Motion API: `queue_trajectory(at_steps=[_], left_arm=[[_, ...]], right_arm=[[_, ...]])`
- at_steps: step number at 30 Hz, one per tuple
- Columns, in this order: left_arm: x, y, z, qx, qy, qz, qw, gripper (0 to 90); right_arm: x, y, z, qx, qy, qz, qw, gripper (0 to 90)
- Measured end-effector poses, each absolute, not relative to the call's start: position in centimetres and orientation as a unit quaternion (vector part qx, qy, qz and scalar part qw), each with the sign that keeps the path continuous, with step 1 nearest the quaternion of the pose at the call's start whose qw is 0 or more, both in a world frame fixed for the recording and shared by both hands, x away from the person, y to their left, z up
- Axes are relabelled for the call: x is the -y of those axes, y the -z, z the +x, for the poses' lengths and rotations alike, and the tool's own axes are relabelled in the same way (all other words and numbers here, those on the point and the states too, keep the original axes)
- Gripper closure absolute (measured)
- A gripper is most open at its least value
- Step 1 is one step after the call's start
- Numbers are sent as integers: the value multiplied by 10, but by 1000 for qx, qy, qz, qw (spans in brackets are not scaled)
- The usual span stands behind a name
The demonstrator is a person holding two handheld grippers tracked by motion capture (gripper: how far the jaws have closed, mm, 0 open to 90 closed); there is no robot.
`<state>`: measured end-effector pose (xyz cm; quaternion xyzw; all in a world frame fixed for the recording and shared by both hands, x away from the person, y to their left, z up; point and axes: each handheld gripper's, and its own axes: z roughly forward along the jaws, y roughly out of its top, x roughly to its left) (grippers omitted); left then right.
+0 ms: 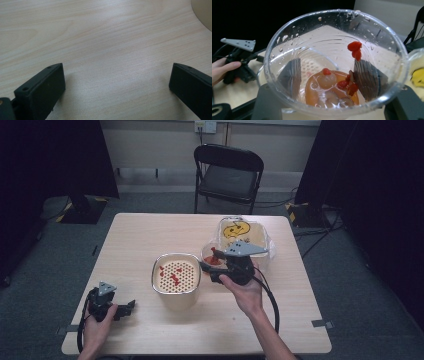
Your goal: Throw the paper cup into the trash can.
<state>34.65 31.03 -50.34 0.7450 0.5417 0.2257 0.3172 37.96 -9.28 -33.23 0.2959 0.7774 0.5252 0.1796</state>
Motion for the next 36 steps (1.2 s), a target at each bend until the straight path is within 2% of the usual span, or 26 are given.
queue_trajectory(at_steps=[15,18,36], left_arm=[[-310,503,347,-542,-226,745,317,0],[-310,503,347,-542,-226,745,317,0],[-310,503,347,-542,-226,745,317,0]], right_arm=[[74,319,408,-799,-469,279,254,412],[69,316,413,-808,-445,265,281,418],[43,318,417,-826,-346,198,398,437]])
